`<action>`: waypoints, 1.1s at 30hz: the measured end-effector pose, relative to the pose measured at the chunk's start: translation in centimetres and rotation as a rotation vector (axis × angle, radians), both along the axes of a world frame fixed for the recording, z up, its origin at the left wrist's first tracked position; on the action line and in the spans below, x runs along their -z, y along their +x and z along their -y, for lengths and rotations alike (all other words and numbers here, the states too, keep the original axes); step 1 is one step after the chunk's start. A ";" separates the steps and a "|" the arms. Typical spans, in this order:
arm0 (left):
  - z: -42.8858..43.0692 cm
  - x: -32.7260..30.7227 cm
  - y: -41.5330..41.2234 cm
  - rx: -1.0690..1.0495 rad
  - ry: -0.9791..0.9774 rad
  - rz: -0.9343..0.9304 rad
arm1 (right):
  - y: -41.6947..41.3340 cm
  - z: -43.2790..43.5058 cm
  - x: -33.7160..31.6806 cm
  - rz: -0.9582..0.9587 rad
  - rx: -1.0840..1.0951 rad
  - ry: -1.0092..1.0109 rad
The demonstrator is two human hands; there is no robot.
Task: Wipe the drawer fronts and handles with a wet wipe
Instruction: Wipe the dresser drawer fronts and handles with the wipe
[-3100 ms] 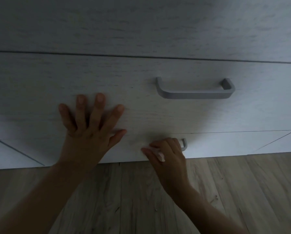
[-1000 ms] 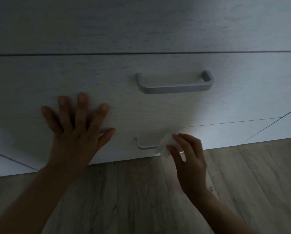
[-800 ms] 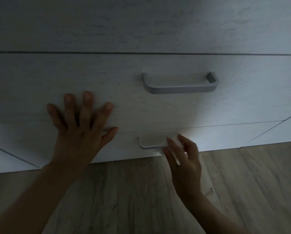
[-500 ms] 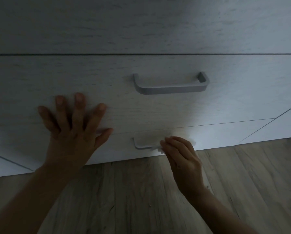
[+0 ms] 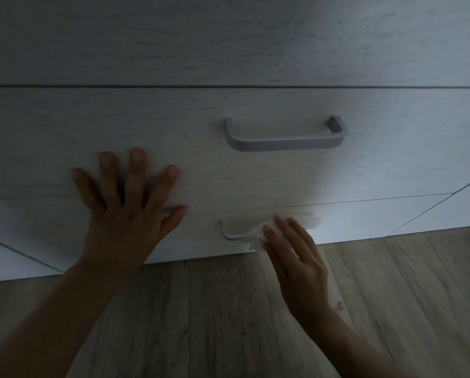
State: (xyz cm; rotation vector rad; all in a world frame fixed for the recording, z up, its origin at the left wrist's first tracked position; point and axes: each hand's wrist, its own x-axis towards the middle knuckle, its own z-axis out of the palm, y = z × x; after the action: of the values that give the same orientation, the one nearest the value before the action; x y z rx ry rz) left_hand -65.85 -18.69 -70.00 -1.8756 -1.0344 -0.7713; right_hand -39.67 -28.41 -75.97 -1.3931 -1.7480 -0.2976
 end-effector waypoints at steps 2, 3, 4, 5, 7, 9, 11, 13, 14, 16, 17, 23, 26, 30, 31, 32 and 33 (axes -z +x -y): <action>0.0 0.0 0.0 0.001 0.001 0.004 | -0.4 -0.5 0.0 0.047 -0.050 0.013; 0.0 0.0 0.0 0.004 0.001 0.006 | -0.5 -0.9 -0.3 0.072 -0.082 0.019; 0.0 0.0 0.0 0.007 0.001 0.009 | -0.6 -1.2 -0.6 0.091 -0.116 0.023; 0.1 0.0 0.0 0.011 -0.001 0.013 | -0.5 -1.4 -1.0 0.107 -0.148 0.024; 0.1 0.0 0.0 0.017 0.000 0.018 | 0.3 -1.4 -1.3 0.142 -0.161 0.025; 0.0 0.0 0.1 0.006 0.008 0.009 | 1.3 -1.0 -0.9 0.141 -0.112 0.030; -0.1 0.0 0.1 -0.011 0.015 -0.005 | 1.4 -0.7 -0.4 0.102 -0.099 0.033; -0.1 0.0 0.0 -0.015 0.015 -0.011 | 0.9 -0.8 -0.3 0.104 -0.110 0.044; 0.0 0.0 0.0 -0.010 0.012 -0.006 | 0.8 -0.9 -0.5 0.119 -0.121 0.045; 0.0 0.1 -0.1 0.007 0.006 0.009 | 1.1 -1.0 -1.0 0.136 -0.141 0.030; -0.1 0.2 -0.1 0.009 0.007 0.013 | 1.4 -0.9 -1.2 0.129 -0.142 0.015; -0.1 0.0 0.0 -0.004 0.002 -0.002 | 1.4 -0.7 -1.7 0.084 -0.112 0.028; 0.0 0.1 0.0 0.001 -0.003 0.004 | 1.5 -1.1 -1.8 0.164 -0.072 0.094; 0.0 0.0 0.1 0.012 -0.010 0.014 | 1.4 -1.2 -1.4 0.189 -0.048 0.119; 0.0 -0.1 0.1 0.015 -0.010 0.015 | 1.3 -1.2 -1.3 0.193 -0.044 0.120; 0.1 -0.1 0.1 0.013 -0.008 0.013 | 1.2 -1.2 -1.2 0.203 -0.046 0.120; 0.1 -0.1 0.1 0.011 -0.007 0.010 | 1.2 -1.2 -1.2 0.215 -0.056 0.119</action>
State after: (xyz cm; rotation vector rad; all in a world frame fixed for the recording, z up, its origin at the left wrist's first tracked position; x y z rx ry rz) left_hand -65.74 -18.77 -69.86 -1.8862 -1.0353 -0.7851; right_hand -38.45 -27.19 -74.80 -1.2622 -1.9072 -0.5281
